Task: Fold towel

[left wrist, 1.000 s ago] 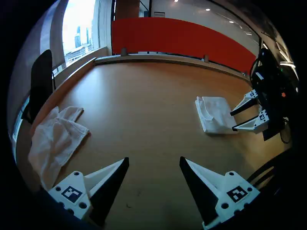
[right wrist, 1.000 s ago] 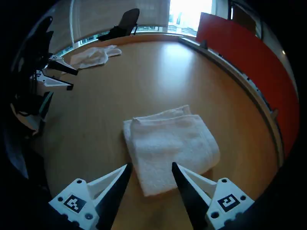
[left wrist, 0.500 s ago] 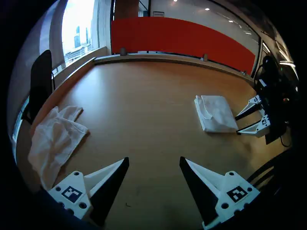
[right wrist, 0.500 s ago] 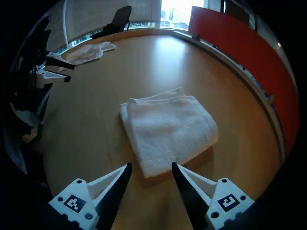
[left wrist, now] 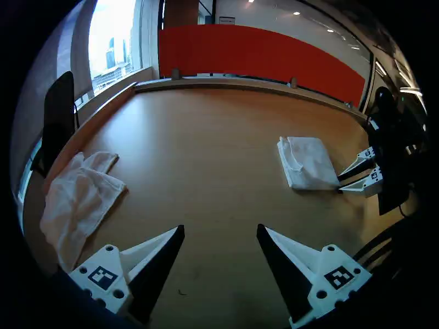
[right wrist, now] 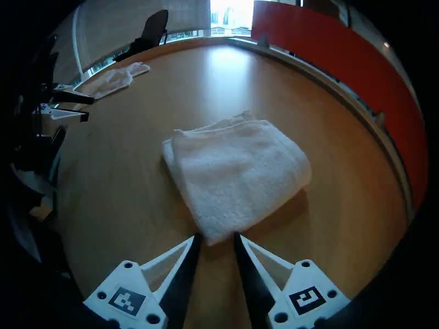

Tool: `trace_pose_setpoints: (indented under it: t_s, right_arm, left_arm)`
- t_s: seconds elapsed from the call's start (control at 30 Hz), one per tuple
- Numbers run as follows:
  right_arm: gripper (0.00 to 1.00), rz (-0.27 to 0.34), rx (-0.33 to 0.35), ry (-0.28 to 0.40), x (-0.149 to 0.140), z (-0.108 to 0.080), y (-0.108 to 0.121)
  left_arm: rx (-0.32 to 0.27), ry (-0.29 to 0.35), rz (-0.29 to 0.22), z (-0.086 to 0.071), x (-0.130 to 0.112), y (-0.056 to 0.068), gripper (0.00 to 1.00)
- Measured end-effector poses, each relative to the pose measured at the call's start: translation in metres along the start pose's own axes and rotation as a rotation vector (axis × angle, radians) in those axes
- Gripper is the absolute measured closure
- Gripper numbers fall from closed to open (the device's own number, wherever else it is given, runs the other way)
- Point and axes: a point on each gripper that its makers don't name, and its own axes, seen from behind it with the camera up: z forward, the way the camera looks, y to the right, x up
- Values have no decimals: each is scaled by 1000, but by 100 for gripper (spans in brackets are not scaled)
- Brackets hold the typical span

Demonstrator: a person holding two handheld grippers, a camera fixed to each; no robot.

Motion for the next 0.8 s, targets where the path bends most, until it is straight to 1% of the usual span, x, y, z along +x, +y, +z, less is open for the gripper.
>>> trace_pose_setpoints:
  t_s: [0.1, 0.23, 0.3, 0.43, 0.57, 0.7, 0.8]
  right_arm:
    - [59, -3, -10, -4, -2, 0, 1]
    - [61, -15, -28, -9, -4, 0, 1]
    - [63, -14, -34, -7, -4, 0, 2]
    - [73, 5, -38, -7, -4, 0, 3]
    - [79, 11, -46, -10, -6, 0, 5]
    - [93, 12, -53, -13, -7, 0, 8]
    - [96, 14, -60, -13, -6, -1, 11]
  left_arm:
    - [2, -1, 1, 0, 0, 0, 2]
    - [8, -1, 3, 0, 0, -1, 2]
    - [6, 0, 4, 0, 0, 0, 2]
    - [7, 1, 4, 0, 0, -1, 2]
    - [6, 1, 4, 0, 0, -1, 2]
    - [6, 0, 5, 0, 0, -1, 2]
    - [5, 2, 5, 0, 0, 0, 2]
